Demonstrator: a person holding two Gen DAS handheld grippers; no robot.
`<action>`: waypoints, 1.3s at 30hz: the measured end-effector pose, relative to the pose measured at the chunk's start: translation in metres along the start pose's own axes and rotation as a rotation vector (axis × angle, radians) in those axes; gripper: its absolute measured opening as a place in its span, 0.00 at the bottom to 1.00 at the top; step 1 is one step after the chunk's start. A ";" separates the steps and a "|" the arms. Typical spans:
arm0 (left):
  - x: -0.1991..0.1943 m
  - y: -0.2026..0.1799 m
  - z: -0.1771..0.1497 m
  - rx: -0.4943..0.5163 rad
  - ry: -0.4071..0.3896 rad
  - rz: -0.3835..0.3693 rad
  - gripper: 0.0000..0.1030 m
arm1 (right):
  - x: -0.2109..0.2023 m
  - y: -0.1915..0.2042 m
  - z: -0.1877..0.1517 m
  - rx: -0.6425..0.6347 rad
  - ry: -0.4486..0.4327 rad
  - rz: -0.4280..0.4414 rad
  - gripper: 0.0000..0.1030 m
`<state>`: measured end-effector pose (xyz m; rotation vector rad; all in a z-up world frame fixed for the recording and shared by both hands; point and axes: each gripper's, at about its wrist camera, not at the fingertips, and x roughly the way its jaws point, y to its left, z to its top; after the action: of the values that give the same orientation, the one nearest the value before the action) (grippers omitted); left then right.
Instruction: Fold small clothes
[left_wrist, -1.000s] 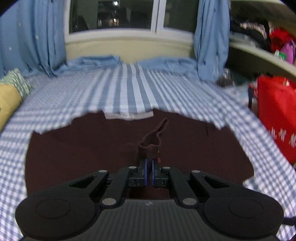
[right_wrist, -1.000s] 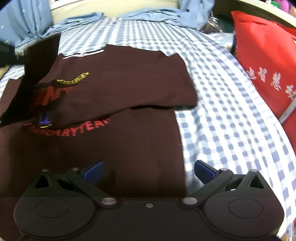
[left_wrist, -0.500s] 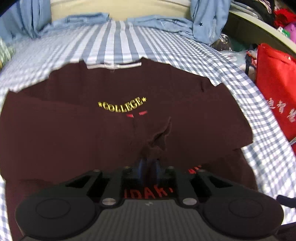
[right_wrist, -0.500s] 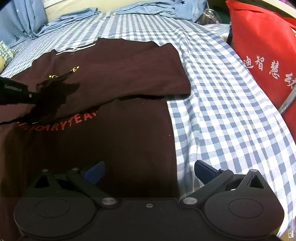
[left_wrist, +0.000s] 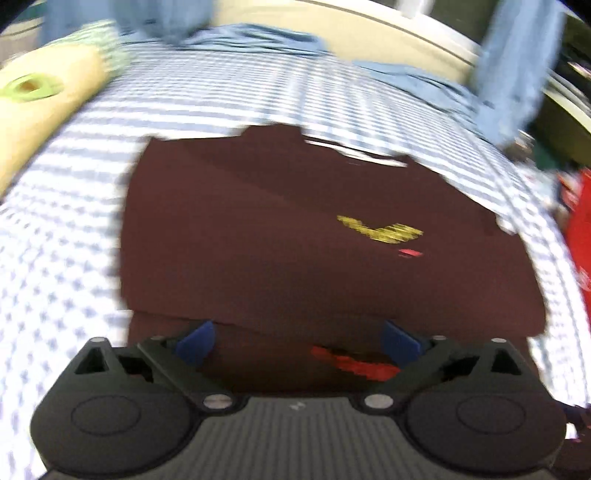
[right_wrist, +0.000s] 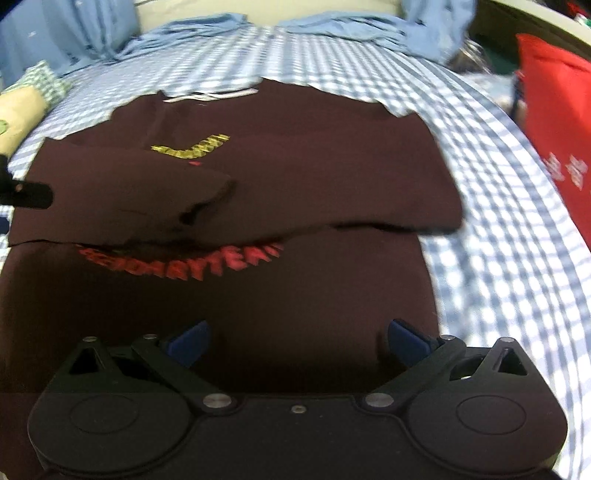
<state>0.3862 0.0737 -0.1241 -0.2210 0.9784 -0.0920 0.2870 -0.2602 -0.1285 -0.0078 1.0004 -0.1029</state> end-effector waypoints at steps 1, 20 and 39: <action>0.000 0.016 0.000 -0.022 -0.004 0.029 0.98 | 0.001 0.008 0.004 -0.011 -0.011 0.008 0.99; 0.085 0.186 0.066 -0.121 0.024 0.018 0.98 | 0.059 0.087 0.063 -0.090 -0.029 -0.013 0.99; 0.086 0.163 0.098 -0.103 0.081 -0.100 0.02 | 0.080 0.103 0.073 -0.165 0.023 -0.082 1.00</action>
<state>0.5117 0.2313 -0.1778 -0.3636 1.0534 -0.1435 0.4000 -0.1675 -0.1616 -0.1986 1.0295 -0.0951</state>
